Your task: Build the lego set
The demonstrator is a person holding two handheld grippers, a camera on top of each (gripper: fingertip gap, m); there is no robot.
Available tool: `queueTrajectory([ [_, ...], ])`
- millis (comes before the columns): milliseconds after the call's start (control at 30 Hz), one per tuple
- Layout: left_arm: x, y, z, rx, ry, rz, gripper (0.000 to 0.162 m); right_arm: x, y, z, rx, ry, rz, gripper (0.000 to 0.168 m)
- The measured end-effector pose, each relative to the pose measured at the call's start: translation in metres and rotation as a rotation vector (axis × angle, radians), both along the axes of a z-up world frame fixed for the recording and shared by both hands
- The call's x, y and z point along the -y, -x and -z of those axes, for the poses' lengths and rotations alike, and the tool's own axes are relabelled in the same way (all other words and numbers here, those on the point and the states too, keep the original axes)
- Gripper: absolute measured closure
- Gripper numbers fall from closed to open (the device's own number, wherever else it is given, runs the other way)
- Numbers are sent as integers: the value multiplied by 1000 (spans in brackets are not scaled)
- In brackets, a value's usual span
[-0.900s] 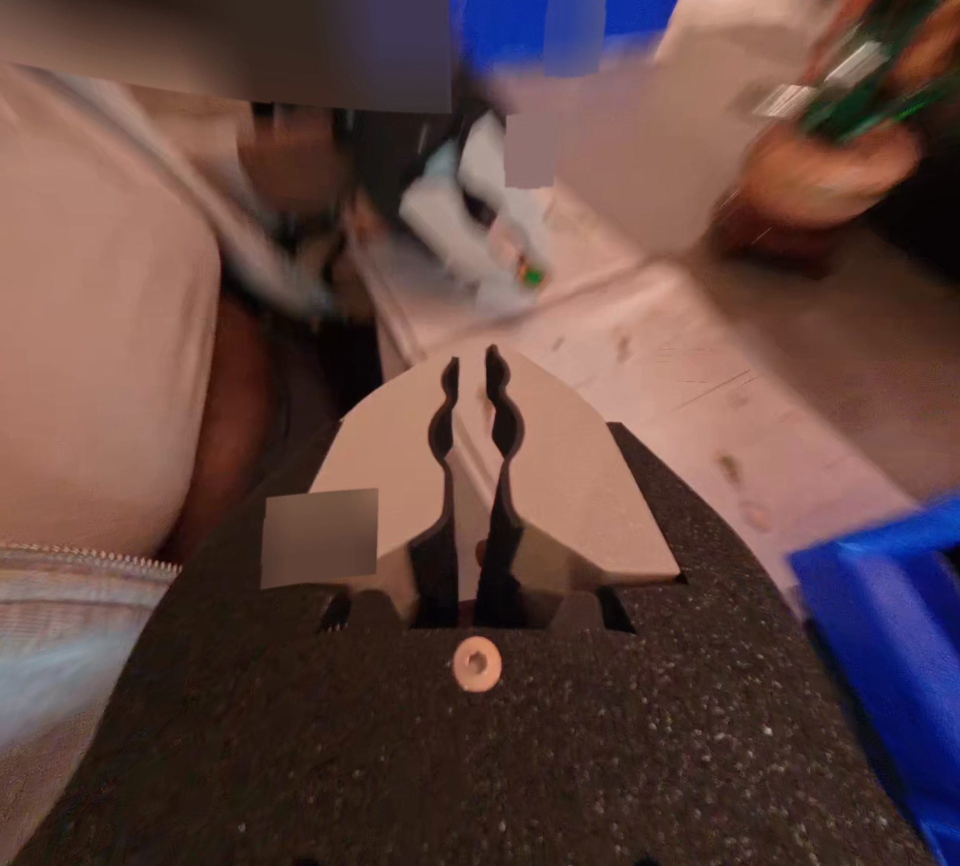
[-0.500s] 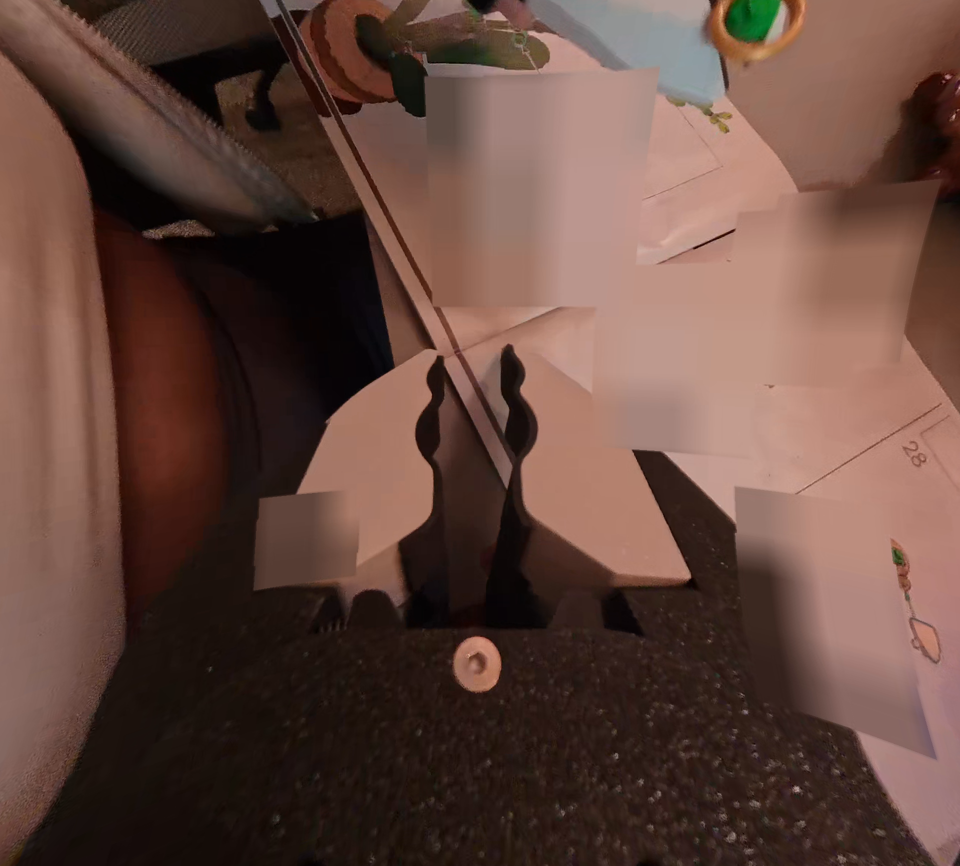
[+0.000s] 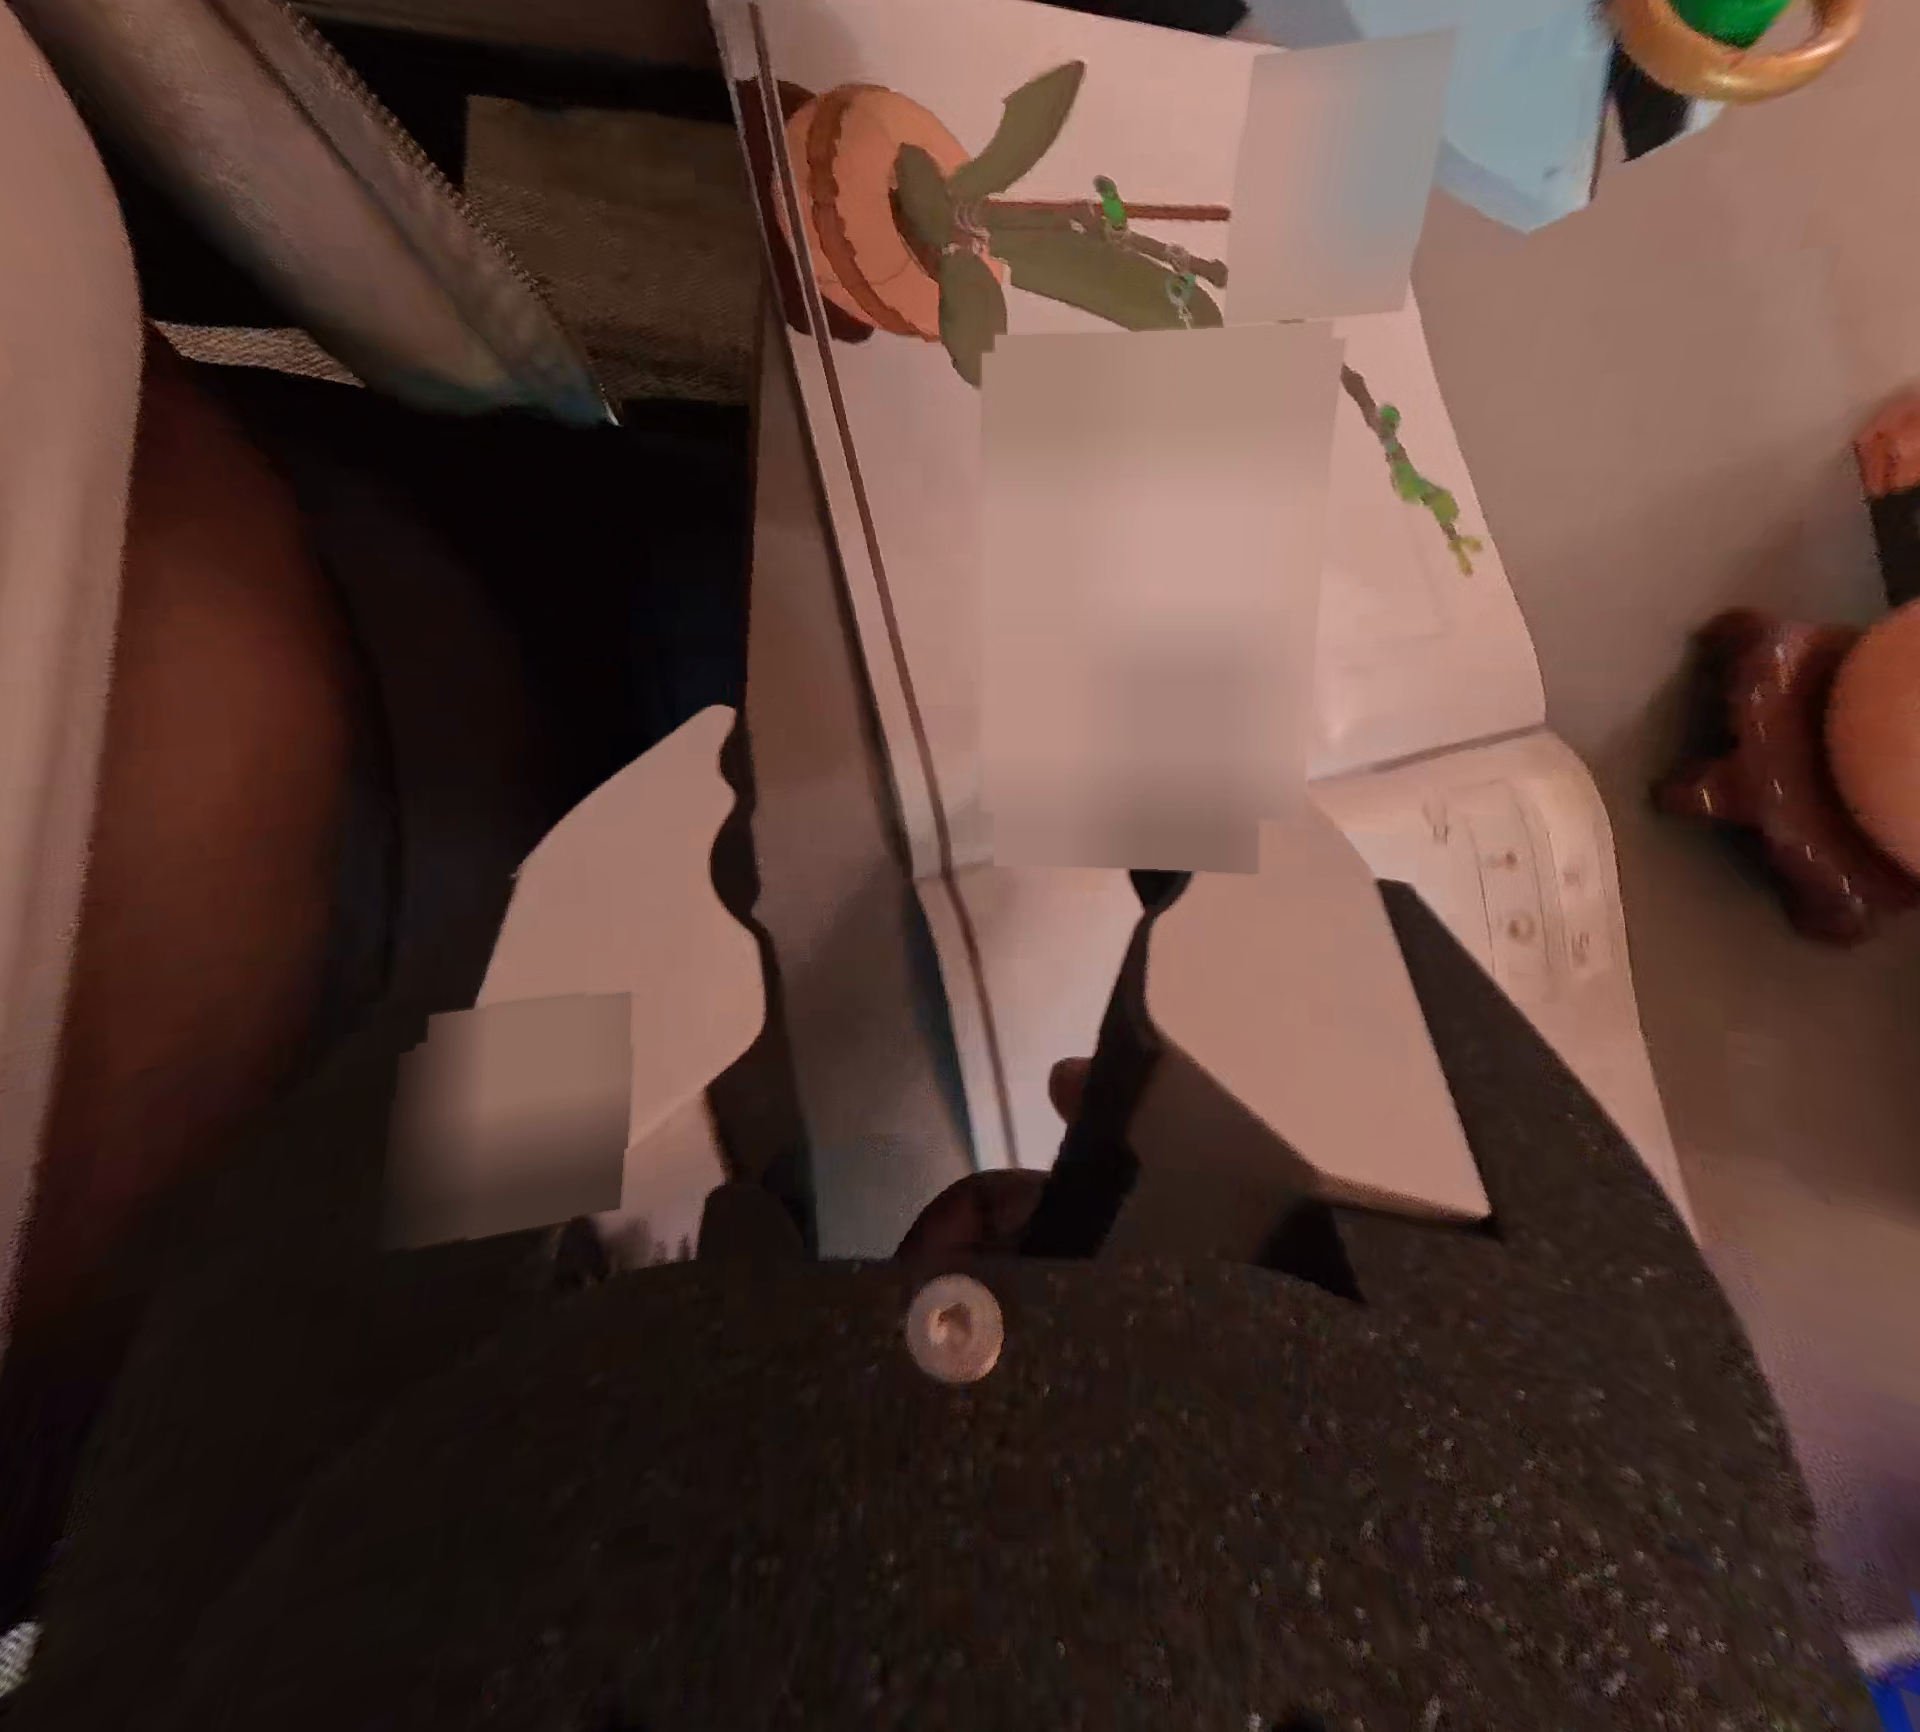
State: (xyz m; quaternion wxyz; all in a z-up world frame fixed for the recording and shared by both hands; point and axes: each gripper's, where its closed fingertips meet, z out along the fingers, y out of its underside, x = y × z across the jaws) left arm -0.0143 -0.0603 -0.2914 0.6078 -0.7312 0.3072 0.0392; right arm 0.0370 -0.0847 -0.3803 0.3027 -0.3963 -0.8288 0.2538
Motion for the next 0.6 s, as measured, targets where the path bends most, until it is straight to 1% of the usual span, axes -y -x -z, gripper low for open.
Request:
queueTrajectory([
  [67,6,8,-6,15,-21,-29,155,5,15,0,9,28,-53,87],
  [133,13,21,-12,20,-38,-63,155,15,28,-1,37,110,-76,87],
  [233,21,49,-14,48,-44,-126,155,15,38,12,112,148,-31,91],
  [267,22,60,-12,71,-37,-151,155,17,42,12,106,184,-4,101],
  [333,22,76,-7,146,-40,-182,155,22,48,15,99,251,60,107],
  [367,21,79,-7,191,-52,-183,155,28,49,16,98,294,74,108],
  [433,17,81,-7,245,-97,-179,155,31,55,16,72,308,119,109],
  [533,10,94,0,222,-145,-218,155,33,61,16,64,313,188,109],
  [600,11,97,-8,189,-218,-194,155,34,64,16,62,315,202,109],
])
